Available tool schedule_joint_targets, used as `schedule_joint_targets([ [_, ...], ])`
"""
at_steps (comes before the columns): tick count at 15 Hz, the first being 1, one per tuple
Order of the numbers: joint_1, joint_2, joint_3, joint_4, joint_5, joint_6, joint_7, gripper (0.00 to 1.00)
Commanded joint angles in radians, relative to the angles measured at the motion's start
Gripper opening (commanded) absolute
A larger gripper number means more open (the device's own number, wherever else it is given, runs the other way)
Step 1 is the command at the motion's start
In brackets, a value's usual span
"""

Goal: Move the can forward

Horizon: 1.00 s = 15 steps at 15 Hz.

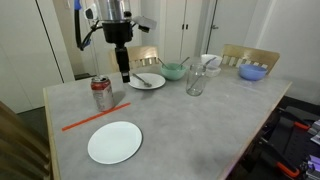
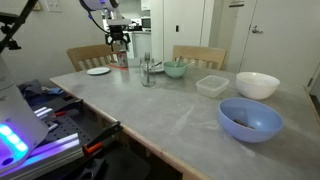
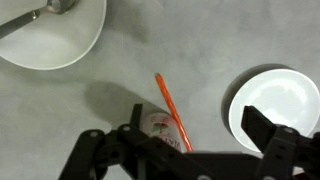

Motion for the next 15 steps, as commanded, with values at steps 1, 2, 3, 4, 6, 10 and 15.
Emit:
schedule_joint_targets([
  [1,0.025,0.114,0.003,0.172,-0.018,-0.086,-0.082,1.0],
  [2,0.034,0.136,0.003,0.207,-0.02,-0.105,-0.099,1.0],
  [3,0.046,0.161,0.003,0.249,-0.023,-0.128,-0.119,1.0],
  [4,0.057,0.183,0.002,0.288,-0.023,-0.148,-0.137,1.0],
  [6,0.083,0.226,-0.002,0.366,-0.029,-0.189,-0.17,1.0],
  [10,0.123,0.302,-0.01,0.501,-0.038,-0.229,-0.232,1.0],
  [15,0.16,0.365,-0.048,0.613,-0.064,-0.234,-0.256,1.0],
])
